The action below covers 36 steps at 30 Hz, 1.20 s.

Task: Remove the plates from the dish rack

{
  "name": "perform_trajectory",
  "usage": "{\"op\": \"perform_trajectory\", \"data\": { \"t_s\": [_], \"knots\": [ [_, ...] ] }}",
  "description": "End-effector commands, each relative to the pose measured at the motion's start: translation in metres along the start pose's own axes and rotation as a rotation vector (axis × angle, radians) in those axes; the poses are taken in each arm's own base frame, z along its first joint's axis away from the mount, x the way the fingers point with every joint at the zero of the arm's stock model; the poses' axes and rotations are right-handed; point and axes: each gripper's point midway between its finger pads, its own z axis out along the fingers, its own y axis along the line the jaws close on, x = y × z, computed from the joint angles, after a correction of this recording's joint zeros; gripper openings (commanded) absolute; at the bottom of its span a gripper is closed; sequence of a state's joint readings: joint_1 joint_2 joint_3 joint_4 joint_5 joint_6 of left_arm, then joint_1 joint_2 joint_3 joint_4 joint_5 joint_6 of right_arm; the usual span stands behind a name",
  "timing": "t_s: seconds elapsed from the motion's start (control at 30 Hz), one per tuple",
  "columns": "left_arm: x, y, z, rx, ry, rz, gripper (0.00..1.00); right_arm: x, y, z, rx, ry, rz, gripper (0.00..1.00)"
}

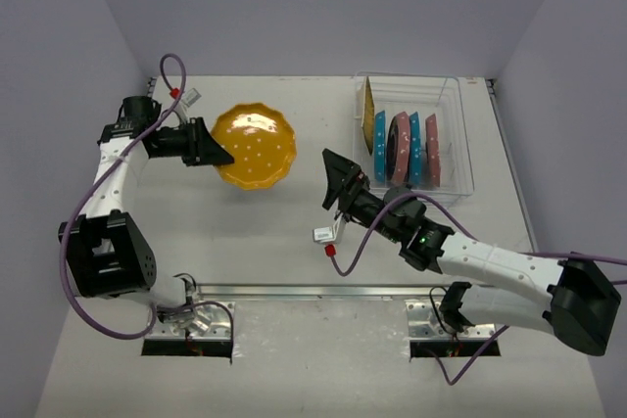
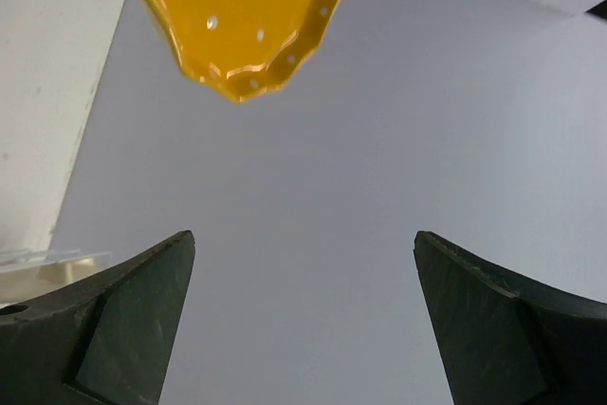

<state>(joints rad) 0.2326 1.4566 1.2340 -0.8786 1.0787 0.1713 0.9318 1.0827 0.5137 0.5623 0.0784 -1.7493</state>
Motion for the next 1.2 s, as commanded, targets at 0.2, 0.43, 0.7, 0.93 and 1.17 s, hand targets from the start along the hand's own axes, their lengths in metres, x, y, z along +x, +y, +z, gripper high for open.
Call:
{"op": "perform_trajectory", "data": {
  "t_s": [0.2,0.43,0.7,0.93,1.17],
  "knots": [
    [-0.084,0.107,0.007,-0.33,-0.19,-0.073,0.0,0.081,0.001,-0.025,-0.181,0.42,0.642,0.99],
    [-0.105,0.164,0.028,-0.376,-0.182,-0.124,0.0,0.123,0.047,-0.079,-0.336,0.674,1.072,0.99],
    [-0.1,0.211,0.053,-0.388,-0.149,-0.2,0.0,0.118,0.085,-0.123,-0.384,0.789,1.377,0.99],
    [-0.091,0.26,0.054,-0.547,-0.136,-0.231,0.14,0.115,0.097,-0.138,-0.416,0.869,1.602,0.99],
    [-0.085,0.297,0.043,-0.748,-0.127,-0.25,0.29,0.116,0.091,-0.137,-0.398,0.875,1.736,0.99]
  ]
}}
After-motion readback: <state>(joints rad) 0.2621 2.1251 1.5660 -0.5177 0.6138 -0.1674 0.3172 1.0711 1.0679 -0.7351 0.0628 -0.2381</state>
